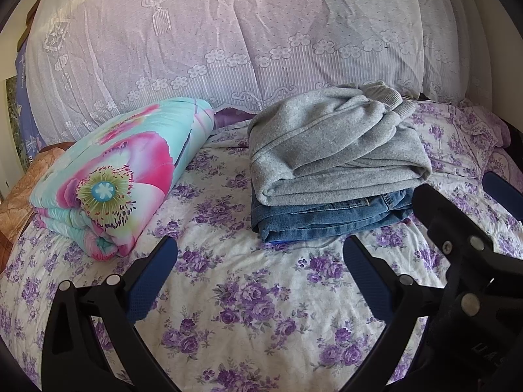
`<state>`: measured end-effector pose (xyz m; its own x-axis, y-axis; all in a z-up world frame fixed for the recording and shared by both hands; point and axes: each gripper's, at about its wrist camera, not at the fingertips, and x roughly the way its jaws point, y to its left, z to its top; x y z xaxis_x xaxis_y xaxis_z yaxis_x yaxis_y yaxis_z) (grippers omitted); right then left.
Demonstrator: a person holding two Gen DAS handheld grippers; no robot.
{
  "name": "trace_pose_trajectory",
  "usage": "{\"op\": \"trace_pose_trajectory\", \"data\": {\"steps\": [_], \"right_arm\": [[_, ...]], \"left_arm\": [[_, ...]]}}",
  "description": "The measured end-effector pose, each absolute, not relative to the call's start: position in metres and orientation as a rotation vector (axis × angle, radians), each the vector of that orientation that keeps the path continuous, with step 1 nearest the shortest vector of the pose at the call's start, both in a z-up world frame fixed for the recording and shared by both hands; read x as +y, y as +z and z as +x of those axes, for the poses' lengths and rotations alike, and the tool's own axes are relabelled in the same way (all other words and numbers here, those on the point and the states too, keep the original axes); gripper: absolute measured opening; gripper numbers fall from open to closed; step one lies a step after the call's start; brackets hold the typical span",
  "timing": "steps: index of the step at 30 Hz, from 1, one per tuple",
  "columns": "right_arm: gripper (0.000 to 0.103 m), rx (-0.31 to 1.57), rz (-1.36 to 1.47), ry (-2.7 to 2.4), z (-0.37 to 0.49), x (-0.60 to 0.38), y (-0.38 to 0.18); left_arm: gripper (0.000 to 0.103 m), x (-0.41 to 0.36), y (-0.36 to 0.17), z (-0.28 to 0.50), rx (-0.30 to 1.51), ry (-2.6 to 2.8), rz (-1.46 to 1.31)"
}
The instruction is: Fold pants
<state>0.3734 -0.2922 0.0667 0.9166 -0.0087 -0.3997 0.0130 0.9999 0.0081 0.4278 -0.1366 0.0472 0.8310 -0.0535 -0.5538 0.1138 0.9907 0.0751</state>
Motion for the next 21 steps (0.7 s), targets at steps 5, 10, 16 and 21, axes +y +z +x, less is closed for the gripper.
{"op": "trace_pose_trajectory", "data": {"steps": [5, 10, 16, 21], "right_arm": [[0.1, 0.41, 0.011, -0.011, 0.3734, -0.2924, 0.0662], [0.1, 0.409, 0.011, -0.015, 0.3738, -0.2932, 0.0658], [0.1, 0.406, 0.013, -0.022, 0.3731, -0.2937, 0.0666], [0.1, 0.407, 0.012, -0.023, 0.3723, -0.2931, 0.0668]], "left_arm": [[0.099, -0.1361, 0.0491, 0.4247, 0.558, -0.08, 0.107], [0.099, -0.1364, 0.0512, 0.4217, 0.547, -0.093, 0.107], [0.099, -0.1376, 0.0513, 0.4245, 0.567, -0.101, 0.107], [0.099, -0.1367, 0.048, 0.4291, 0.599, -0.104, 0.096]]}}
